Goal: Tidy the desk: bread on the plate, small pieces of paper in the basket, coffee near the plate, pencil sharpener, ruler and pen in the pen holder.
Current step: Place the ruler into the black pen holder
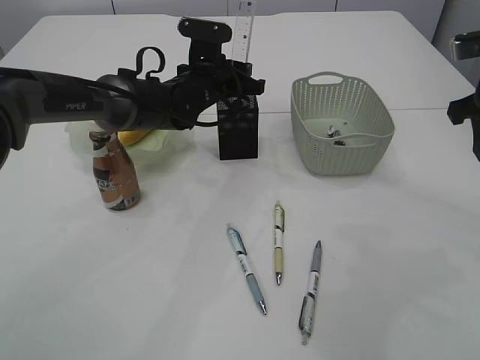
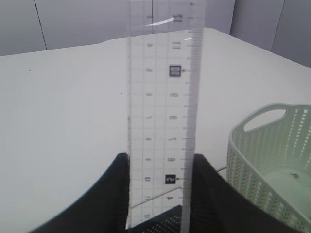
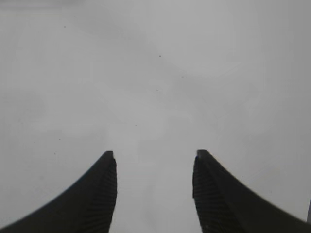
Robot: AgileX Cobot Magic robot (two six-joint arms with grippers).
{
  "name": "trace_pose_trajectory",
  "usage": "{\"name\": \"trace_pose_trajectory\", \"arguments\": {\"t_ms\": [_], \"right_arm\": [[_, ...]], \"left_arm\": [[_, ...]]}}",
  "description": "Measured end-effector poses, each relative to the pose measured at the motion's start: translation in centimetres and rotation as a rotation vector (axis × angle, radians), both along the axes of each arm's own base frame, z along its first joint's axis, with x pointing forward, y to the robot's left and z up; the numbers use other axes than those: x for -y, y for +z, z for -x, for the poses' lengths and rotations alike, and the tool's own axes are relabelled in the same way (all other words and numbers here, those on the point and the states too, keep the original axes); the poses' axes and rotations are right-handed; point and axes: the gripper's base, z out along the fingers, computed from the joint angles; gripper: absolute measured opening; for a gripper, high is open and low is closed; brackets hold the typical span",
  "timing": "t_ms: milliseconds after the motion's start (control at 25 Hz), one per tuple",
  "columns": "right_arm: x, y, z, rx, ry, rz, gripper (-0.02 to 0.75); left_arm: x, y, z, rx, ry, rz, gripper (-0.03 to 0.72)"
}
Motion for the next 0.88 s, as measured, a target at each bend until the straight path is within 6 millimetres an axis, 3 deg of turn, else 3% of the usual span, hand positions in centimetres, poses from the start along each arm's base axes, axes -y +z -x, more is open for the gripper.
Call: {"name": "trace_pose_trajectory", "arguments": {"t_ms": [880], "right_arm": [[0.16, 0.04, 0.00, 0.000, 0.004, 0.019, 0.402]], "left_arm": [[-0.01, 0.07, -0.02, 0.007, 0.002, 0.003, 0.263]]}}
